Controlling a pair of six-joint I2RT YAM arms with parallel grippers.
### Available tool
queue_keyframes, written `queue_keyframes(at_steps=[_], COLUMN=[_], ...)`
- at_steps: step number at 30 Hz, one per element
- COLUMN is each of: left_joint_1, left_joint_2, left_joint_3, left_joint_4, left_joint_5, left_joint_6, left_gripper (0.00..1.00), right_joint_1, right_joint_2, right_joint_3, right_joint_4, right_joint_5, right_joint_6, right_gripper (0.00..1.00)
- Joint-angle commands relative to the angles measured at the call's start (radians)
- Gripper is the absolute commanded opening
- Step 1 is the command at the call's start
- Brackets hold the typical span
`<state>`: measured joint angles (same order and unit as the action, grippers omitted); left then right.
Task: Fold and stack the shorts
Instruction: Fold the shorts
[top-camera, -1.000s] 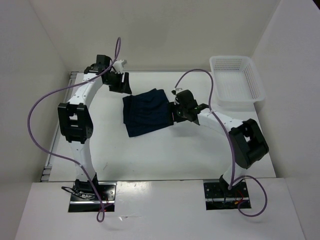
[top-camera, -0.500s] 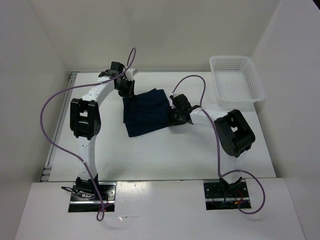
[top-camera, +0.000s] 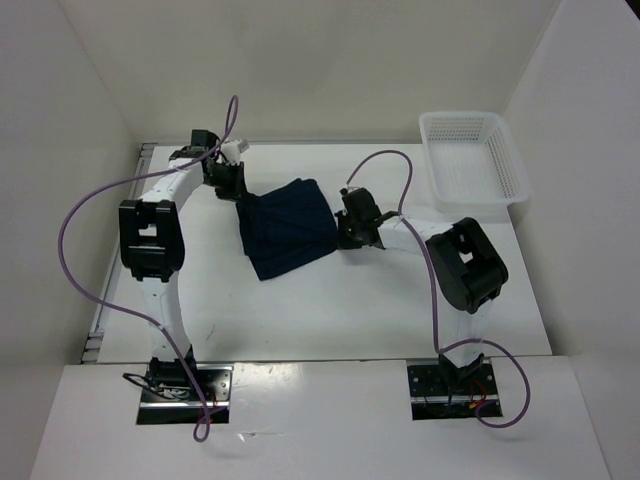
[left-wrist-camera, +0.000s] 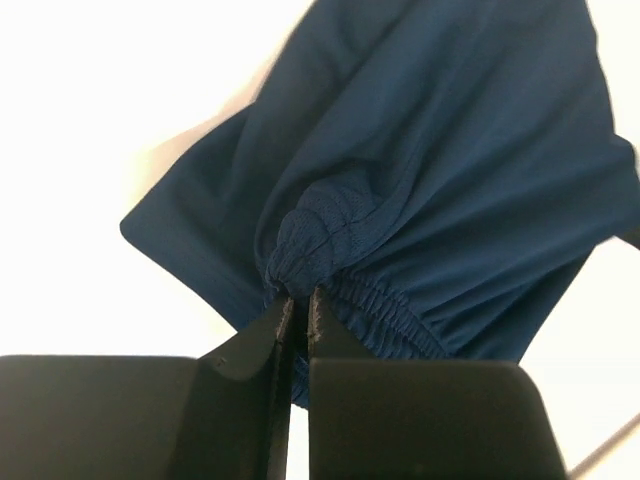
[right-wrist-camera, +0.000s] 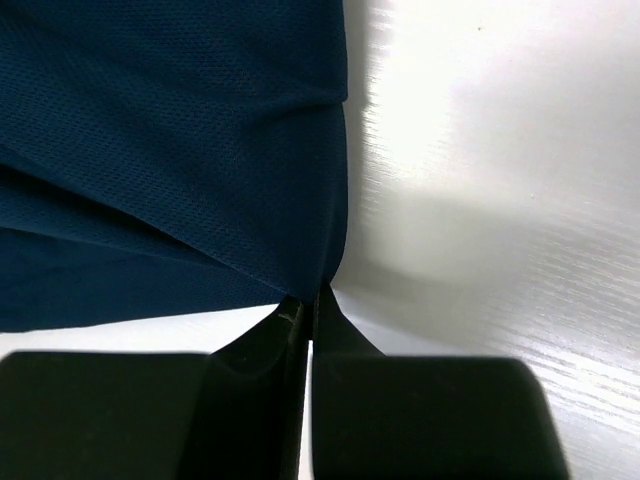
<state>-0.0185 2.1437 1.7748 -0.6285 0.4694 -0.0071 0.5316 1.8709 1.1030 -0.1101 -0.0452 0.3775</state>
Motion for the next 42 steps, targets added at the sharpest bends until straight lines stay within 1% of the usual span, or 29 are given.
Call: queue_keyframes(at_steps=[1,5,8,11,13,14,15,17,20,21,23,24,27,28,31,33,34,36,37,39,42], left_joint_1=[0.04,0.087,0.088,0.088,0.088,0.088,0.088,0.088,0.088,0.088,0.088,0.088,0.088,0.088,0.088,0.088,0.088,0.088,0.088,0.088,0.088], left_joint_2=[-0.071,-0.032,0.001,0.022,0.022,0.022,0.022,0.013,-0.007,-0.016,-0.025,-0.034,-0.054,-0.07,-0.123,-0.155,-0.185,-0.212,-0.237,-0.255,-0.266], left_joint_3=[-0.047,-0.078,-0.107,-0.127,-0.127,-0.127,-0.127,-0.127,-0.127,-0.127,-0.127,-0.127,-0.109,-0.109,-0.109,-0.109,-0.118,-0.13,-0.139,-0.182,-0.256], left_joint_4=[0.016,0.03,0.042,0.067,0.067,0.067,0.067,0.056,0.038,0.038,0.02,0.019,-0.02,-0.03,-0.043,-0.053,-0.053,-0.062,-0.072,-0.085,-0.094], left_joint_5=[0.103,0.086,0.023,0.002,-0.023,-0.023,-0.023,-0.023,-0.023,-0.023,-0.023,-0.023,-0.023,-0.023,-0.023,-0.023,-0.023,-0.023,-0.023,-0.032,-0.043], left_joint_6=[0.007,0.007,0.007,0.007,0.007,0.007,0.007,0.007,0.007,0.007,0.007,0.007,0.007,0.007,0.007,0.007,0.007,0.007,0.007,0.007,0.007], left_gripper=[0.02,0.05,0.07,0.09,0.1,0.1,0.1,0.12,0.14,0.17,0.21,0.27,0.36,0.45,0.57,0.61,0.64,0.7,0.71,0.74,0.74], right_joint_1=[0.033,0.1,0.129,0.139,0.139,0.139,0.139,0.139,0.139,0.139,0.139,0.127,0.117,0.117,0.117,0.117,0.117,0.107,0.082,0.055,0.042], right_joint_2=[-0.088,-0.15,-0.141,-0.131,-0.131,-0.131,-0.131,-0.141,-0.211,-0.246,-0.257,-0.257,-0.23,-0.21,-0.165,-0.139,-0.11,-0.076,-0.043,-0.01,0.042], right_joint_3=[-0.025,-0.048,-0.048,-0.057,-0.057,-0.057,-0.057,-0.057,-0.048,-0.029,0.003,0.023,0.096,0.097,0.116,0.142,0.152,0.191,0.207,0.248,0.284], right_joint_4=[0.039,0.039,0.024,-0.005,-0.019,-0.036,-0.061,-0.114,-0.126,-0.126,-0.103,-0.103,-0.082,-0.068,-0.034,-0.024,-0.01,-0.01,-0.01,-0.01,-0.022], right_joint_5=[0.082,0.119,0.119,0.119,0.085,0.032,0.001,-0.053,-0.062,-0.073,-0.105,-0.134,-0.157,-0.172,-0.173,-0.144,-0.106,-0.072,-0.061,-0.041,0.004], right_joint_6=[0.009,-0.011,-0.011,-0.011,-0.029,-0.044,-0.064,-0.138,-0.238,-0.253,-0.275,-0.275,-0.246,-0.246,-0.204,-0.184,-0.184,-0.137,-0.121,-0.06,-0.009], right_gripper=[0.0,0.0,0.0,0.0,0.0,0.21,0.37,0.59,0.71,0.73,0.76,0.76,0.76,0.76,0.75,0.75,0.75,0.75,0.75,0.72,0.71])
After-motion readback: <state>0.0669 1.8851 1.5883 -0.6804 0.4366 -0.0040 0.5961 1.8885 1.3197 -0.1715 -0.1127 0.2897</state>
